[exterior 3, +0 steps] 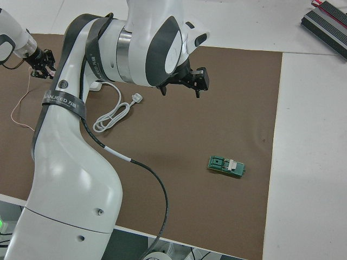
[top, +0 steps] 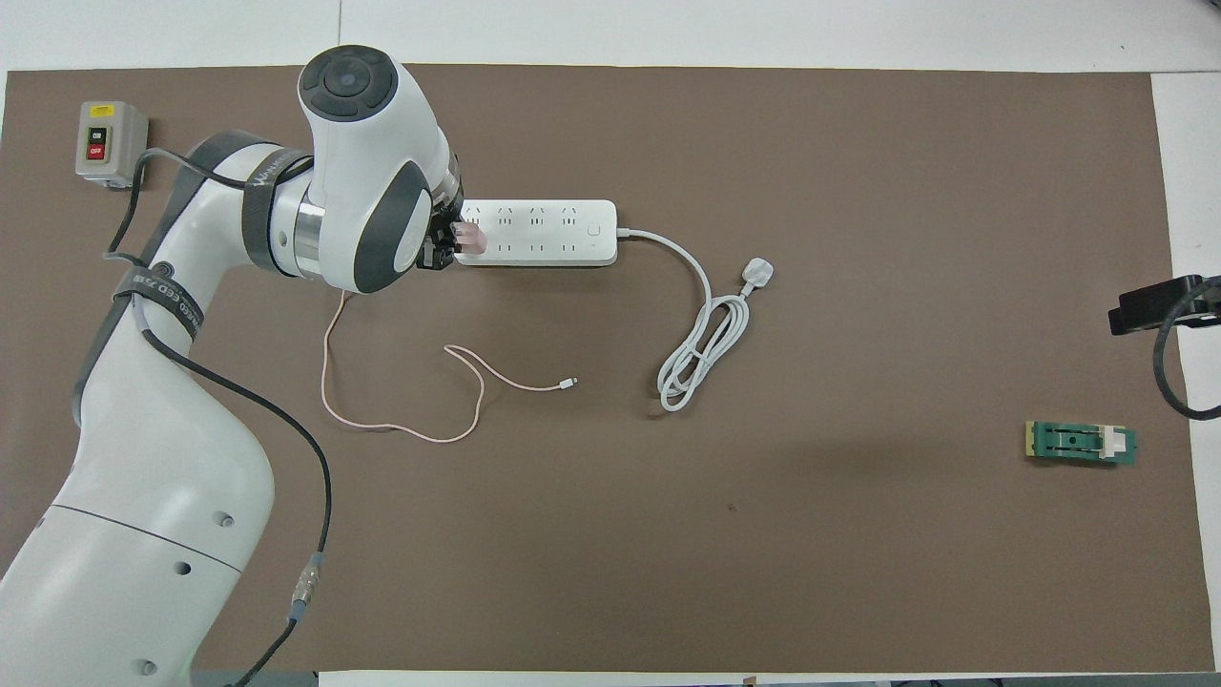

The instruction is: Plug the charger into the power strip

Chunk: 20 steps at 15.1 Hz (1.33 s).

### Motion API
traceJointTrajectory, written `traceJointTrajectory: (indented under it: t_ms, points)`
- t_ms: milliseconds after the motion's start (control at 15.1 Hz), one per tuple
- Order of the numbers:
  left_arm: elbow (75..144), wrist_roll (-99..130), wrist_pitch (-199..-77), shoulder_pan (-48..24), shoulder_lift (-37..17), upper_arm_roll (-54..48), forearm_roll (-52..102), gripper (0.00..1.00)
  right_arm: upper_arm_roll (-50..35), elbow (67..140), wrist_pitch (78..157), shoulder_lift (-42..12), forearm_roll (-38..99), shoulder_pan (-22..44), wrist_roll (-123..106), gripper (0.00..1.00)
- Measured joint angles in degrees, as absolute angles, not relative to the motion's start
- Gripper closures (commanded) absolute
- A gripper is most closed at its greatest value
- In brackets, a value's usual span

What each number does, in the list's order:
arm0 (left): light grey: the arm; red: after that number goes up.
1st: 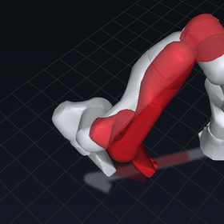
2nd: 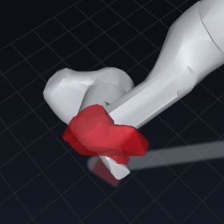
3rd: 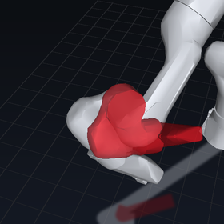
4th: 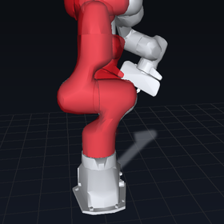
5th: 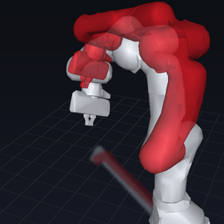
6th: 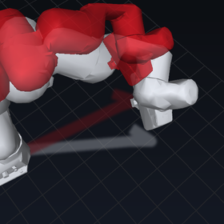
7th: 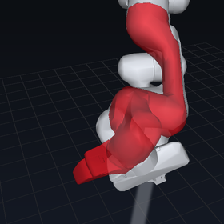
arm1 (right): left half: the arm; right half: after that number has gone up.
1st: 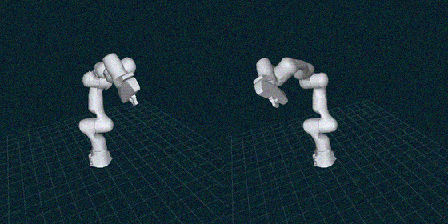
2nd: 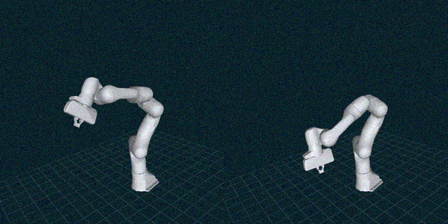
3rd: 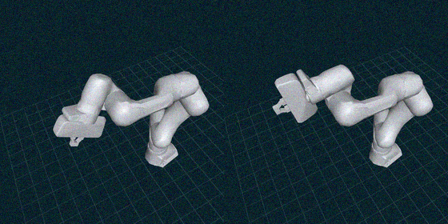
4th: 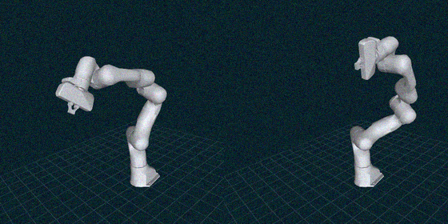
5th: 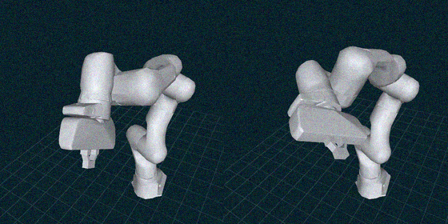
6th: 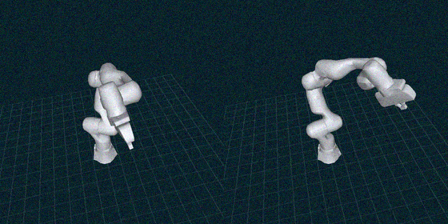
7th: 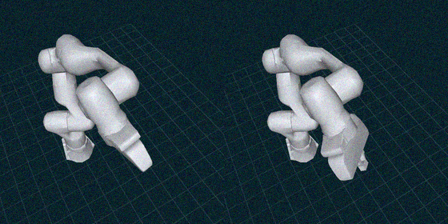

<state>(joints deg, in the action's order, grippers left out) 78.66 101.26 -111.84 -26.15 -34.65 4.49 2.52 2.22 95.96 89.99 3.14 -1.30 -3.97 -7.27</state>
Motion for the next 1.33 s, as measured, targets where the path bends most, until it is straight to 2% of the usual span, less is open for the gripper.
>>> traceJointTrajectory:
  t_ms: [1328]
  points:
    - [80.1,105.7,-113.0,-28.0,-34.4,5.5,0.0,1.0,2.2,96.0,90.0,3.1,-1.3,-4.0,-7.3,0.0]
